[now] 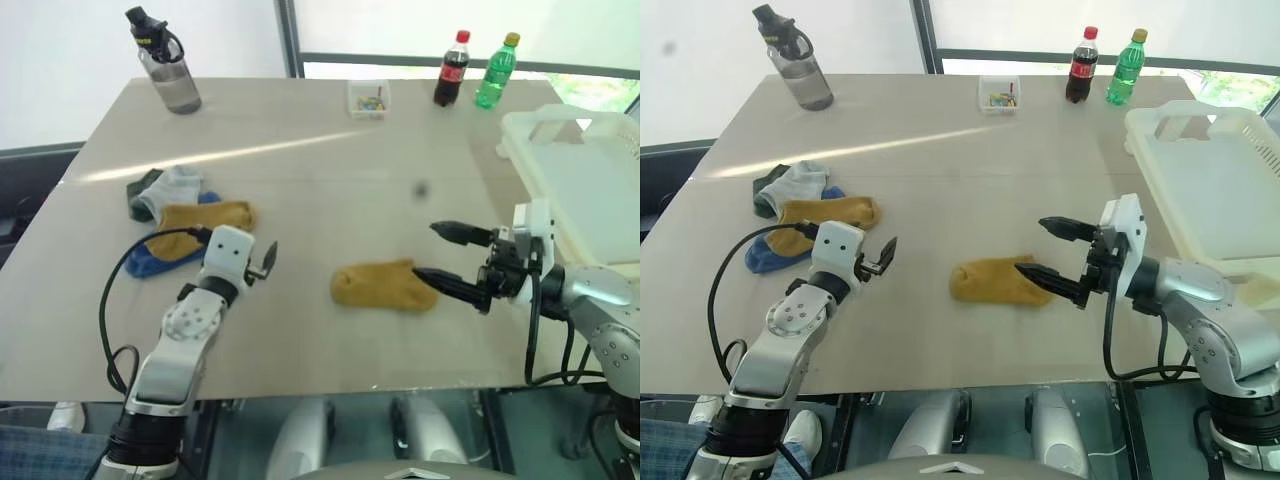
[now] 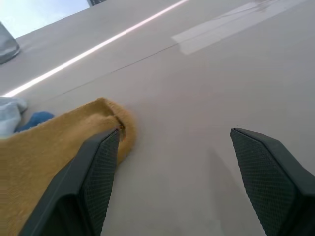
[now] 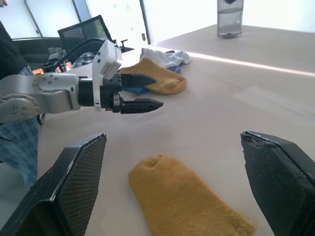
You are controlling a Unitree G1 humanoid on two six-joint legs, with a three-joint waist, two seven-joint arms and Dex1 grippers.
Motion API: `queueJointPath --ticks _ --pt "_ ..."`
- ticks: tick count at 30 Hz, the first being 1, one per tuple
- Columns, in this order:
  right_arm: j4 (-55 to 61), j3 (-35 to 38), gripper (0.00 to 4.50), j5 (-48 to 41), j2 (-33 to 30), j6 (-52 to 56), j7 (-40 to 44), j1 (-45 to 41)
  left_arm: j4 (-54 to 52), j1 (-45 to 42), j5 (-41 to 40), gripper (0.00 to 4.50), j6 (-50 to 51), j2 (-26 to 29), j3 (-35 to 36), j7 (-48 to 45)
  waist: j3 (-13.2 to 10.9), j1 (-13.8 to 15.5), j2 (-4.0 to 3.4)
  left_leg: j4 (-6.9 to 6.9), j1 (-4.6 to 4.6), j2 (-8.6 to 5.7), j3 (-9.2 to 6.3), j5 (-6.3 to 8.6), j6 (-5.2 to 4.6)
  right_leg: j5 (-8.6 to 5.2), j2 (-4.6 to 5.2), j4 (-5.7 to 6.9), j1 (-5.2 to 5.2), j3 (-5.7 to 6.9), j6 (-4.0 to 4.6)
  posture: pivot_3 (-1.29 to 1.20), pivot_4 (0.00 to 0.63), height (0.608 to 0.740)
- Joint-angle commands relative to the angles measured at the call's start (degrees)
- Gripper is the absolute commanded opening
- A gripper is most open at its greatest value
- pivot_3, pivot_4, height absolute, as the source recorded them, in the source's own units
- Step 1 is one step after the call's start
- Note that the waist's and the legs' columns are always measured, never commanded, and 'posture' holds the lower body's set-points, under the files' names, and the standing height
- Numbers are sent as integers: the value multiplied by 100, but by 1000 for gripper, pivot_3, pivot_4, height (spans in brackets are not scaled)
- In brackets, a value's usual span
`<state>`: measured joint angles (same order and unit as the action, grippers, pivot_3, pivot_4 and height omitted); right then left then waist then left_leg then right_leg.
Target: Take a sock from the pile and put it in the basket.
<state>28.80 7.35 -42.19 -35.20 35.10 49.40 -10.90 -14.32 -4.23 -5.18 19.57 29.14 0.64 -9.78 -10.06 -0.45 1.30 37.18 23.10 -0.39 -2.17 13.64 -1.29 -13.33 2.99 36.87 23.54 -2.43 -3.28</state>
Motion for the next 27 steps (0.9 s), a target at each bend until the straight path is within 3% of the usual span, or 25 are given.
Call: queueJointPath --ticks 1,19,23,24,27 --pt "208 145 4500 -81 -12 -199 -16 58 264 -77 320 3792 -28 76 135 9 0 -1 0 0 0 0 0 0 0 0 0 1 0 0 0 0 150 740" --pt "42 11 4500 248 60 -509 -229 8 1826 -967 933 3792 -266 -101 159 125 4 -11 -2 3 -16 0 5 0 0 0 0 23 -3 -6 0 0 150 740" --pt "61 6 4500 263 79 -545 -258 49 2121 -1094 859 2785 -233 -78 283 54 5 -32 -2 4 -22 0 7 -1 0 0 -1 33 -3 -9 0 0 150 740" --pt "73 7 4500 262 87 -548 -269 62 2167 -1116 842 2202 -206 -87 319 60 6 -43 -3 4 -23 1 8 -1 1 0 -2 36 -3 -10 0 0 150 740" --pt "83 20 4500 268 100 -564 -290 91 2250 -1155 713 1414 -58 -150 435 56 6 -50 -3 5 -30 1 14 -1 1 0 -2 47 -2 -16 0 0 150 740"
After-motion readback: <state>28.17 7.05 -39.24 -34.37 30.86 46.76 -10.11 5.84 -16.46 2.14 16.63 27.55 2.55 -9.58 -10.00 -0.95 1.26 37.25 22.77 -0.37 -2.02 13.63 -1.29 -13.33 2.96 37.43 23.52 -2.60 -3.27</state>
